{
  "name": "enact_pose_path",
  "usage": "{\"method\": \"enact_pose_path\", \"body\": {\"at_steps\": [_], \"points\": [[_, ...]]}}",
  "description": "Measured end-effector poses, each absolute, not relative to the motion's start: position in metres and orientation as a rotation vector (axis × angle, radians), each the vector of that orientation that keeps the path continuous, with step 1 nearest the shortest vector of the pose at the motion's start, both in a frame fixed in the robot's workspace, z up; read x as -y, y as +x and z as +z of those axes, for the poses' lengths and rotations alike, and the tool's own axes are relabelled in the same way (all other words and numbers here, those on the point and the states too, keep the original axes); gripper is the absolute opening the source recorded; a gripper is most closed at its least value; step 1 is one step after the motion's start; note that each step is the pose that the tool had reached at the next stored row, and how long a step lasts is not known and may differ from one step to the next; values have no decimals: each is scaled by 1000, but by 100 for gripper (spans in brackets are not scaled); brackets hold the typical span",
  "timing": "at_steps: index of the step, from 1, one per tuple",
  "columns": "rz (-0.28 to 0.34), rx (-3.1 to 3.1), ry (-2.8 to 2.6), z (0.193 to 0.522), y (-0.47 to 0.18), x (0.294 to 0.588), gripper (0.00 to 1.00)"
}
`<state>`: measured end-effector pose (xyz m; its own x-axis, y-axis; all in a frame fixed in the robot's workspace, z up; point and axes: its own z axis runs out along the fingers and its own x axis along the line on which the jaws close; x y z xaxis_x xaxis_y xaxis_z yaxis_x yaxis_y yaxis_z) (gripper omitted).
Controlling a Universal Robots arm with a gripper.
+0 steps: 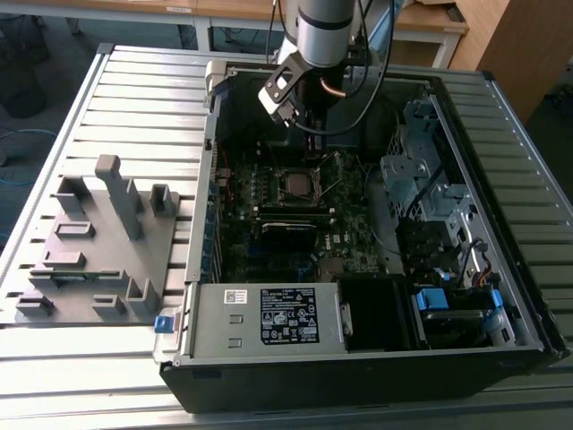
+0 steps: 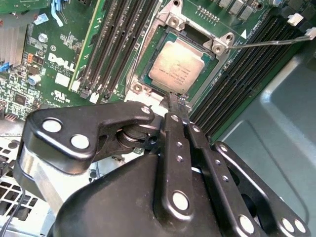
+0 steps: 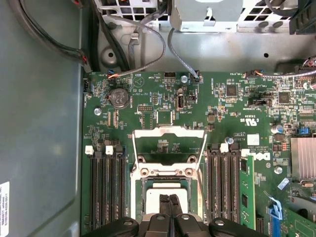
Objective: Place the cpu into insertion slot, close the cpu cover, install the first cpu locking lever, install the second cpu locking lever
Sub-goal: 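Close the cpu cover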
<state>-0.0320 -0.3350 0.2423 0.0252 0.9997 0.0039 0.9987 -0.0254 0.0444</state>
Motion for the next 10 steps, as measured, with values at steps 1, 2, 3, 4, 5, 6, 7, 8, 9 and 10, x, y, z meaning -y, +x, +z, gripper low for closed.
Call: {"method": "enact_pose_path", "body": {"at_steps": [1,2,3,4,5,6,7,8,9,10], "points": [[53,-2172,2228,242,-31,335,10],[53,-2173,2228,242,-30,335,10],[53,-2173,2228,242,-29,335,10],[53,-2173,2228,242,-28,335,10],[53,-2172,2228,242,-27,335,10],[53,-2173,2228,242,-26,335,10],[53,-2173,2228,242,-26,335,10],[53,-2172,2228,242,-26,335,10],[53,-2172,2228,242,-26,335,10],[53,-2172,2228,242,-26,335,10]]}}
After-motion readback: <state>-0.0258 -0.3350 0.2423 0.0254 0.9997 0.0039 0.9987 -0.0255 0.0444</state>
